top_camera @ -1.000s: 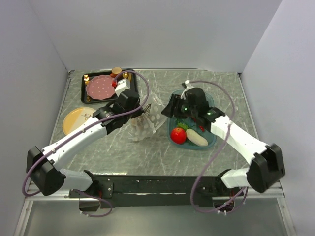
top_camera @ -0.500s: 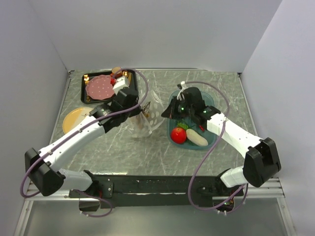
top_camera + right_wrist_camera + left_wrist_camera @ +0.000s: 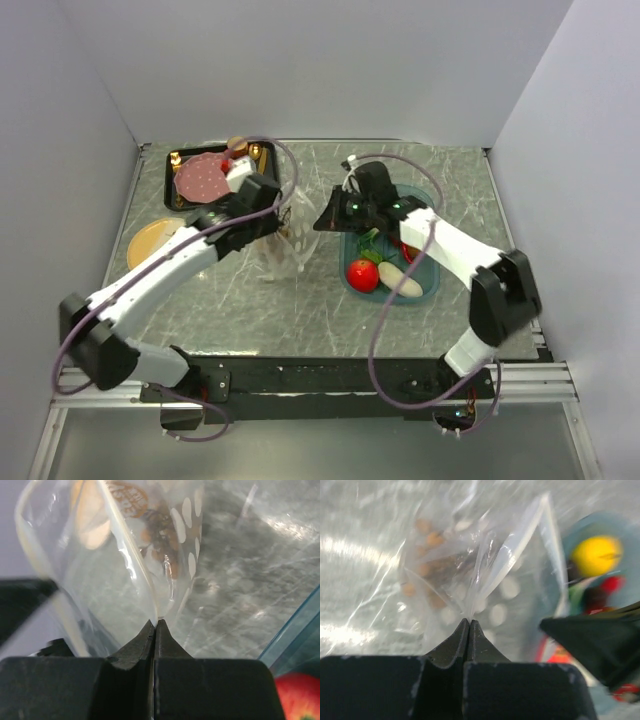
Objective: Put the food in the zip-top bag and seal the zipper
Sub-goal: Adjust the zipper food storage bag at the center of the board.
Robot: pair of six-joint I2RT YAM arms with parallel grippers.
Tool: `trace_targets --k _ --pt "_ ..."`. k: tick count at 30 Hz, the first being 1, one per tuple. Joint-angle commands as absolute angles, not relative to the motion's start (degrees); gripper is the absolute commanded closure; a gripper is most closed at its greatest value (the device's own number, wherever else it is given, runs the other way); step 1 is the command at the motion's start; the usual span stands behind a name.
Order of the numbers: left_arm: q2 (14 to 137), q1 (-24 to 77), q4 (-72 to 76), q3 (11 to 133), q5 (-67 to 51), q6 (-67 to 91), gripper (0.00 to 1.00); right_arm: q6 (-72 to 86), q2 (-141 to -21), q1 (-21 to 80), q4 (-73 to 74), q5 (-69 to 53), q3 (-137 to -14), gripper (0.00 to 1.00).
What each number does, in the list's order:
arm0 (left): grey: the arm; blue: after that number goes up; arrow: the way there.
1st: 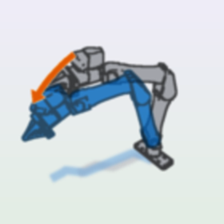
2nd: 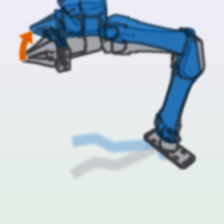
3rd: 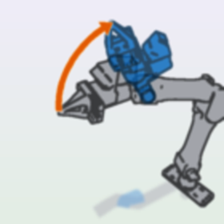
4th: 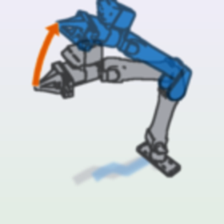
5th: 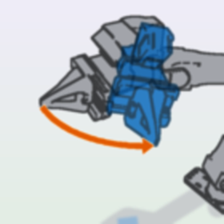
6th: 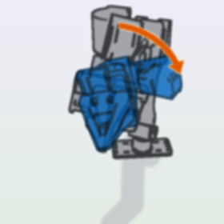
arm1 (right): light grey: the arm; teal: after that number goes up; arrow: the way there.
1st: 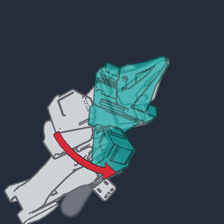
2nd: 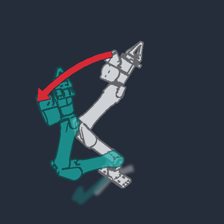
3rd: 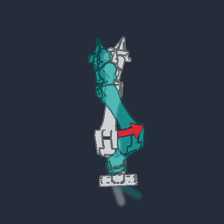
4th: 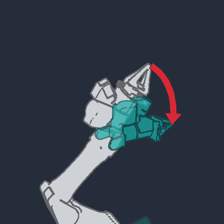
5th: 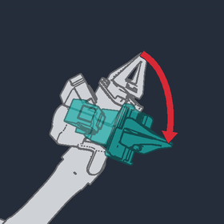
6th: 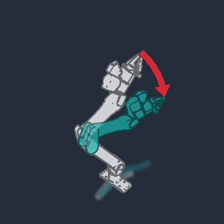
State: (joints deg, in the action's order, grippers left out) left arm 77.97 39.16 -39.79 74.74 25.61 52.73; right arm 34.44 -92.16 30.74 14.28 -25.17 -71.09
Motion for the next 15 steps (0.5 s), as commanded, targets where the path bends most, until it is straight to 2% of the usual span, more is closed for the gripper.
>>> trace_targets --k 1,4,5,7,8,9,14,15 --pt "79.89 38.76 -37.09 71.72 23.20 54.32 0.99 32.25 -95.89 30.59 15.13 -27.15 -73.13 0.98" --pt "80.07 38.76 -37.88 72.94 24.25 53.35 0.99 31.29 -95.98 30.50 17.13 -24.53 -73.30 0.93" --pt "80.24 38.76 -38.14 73.38 24.95 53.09 0.99 31.20 -95.89 30.32 17.66 -22.43 -73.21 0.82" --pt "80.51 38.76 -38.15 74.44 25.40 52.56 0.99 31.02 -94.50 29.71 19.07 -19.27 -72.69 0.75" --pt "80.59 38.76 -37.54 74.44 24.88 52.21 0.99 31.03 -93.09 29.53 18.72 -17.77 -70.86 0.45" --pt "80.86 38.76 -36.92 74.62 24.70 51.60 0.99 31.03 -91.68 29.27 17.85 -14.53 -69.88 0.40" --pt "82.61 38.67 -35.42 75.93 22.59 50.01 0.99 30.76 -81.49 25.50 20.99 -3.62 -66.45 0.38" --pt "83.14 38.67 -35.25 75.85 22.41 49.92 0.99 30.59 -79.47 25.05 22.92 -1.34 -65.92 0.30"
